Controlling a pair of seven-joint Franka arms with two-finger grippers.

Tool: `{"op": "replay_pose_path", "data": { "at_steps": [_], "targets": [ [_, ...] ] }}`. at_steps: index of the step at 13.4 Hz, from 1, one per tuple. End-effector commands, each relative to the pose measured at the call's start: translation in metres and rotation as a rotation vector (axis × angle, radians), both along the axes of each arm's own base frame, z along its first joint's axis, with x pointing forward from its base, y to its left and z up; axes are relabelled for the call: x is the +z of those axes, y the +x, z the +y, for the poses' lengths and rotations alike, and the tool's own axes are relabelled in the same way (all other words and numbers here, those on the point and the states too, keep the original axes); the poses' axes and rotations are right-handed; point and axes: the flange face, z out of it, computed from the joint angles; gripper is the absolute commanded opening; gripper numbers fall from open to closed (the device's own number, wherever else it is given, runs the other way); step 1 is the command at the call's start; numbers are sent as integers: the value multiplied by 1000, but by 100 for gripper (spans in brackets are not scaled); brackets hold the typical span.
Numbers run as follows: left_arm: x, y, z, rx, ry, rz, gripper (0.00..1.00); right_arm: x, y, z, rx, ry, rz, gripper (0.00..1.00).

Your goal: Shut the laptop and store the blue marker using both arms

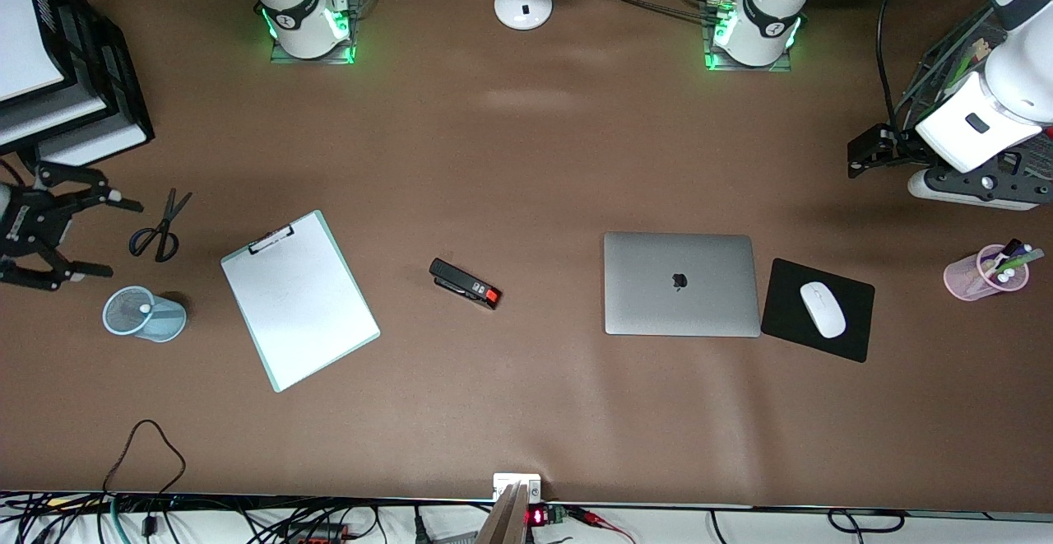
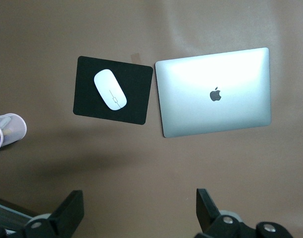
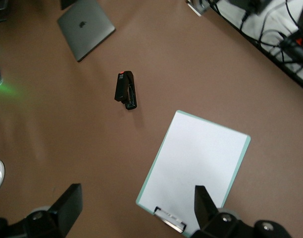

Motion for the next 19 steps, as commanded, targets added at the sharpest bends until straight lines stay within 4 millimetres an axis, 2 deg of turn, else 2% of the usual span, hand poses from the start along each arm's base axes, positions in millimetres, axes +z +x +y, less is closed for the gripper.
{"op": "replay_pose_path", "data": {
  "at_steps": [1,4,6,9,11,12,14,16,19],
  "targets": [
    [3,-2,2,-10,-6,3,100,9,-24,14,-209,-91,121,100],
    [3,-2,2,-10,-6,3,100,11,-40,43,-420,-235,205,100],
    [3,-1,3,-12,-6,3,100,10,-50,53,-524,-334,234,100],
    [3,-1,3,-12,-6,3,100,7,-64,40,-637,-470,265,100],
    [3,-1,3,-15,-6,3,100,20,-74,27,-688,-566,243,100],
    [3,-1,4,-13,-6,3,100,33,-79,22,-704,-607,207,100],
    [3,-1,4,-14,-5,3,100,55,-90,14,-725,-601,173,100],
    [3,-1,6,-14,-5,3,100,57,-100,10,-763,-608,234,100],
    [3,-1,6,-14,-5,3,100,62,-108,15,-809,-585,246,100]
  ]
}}
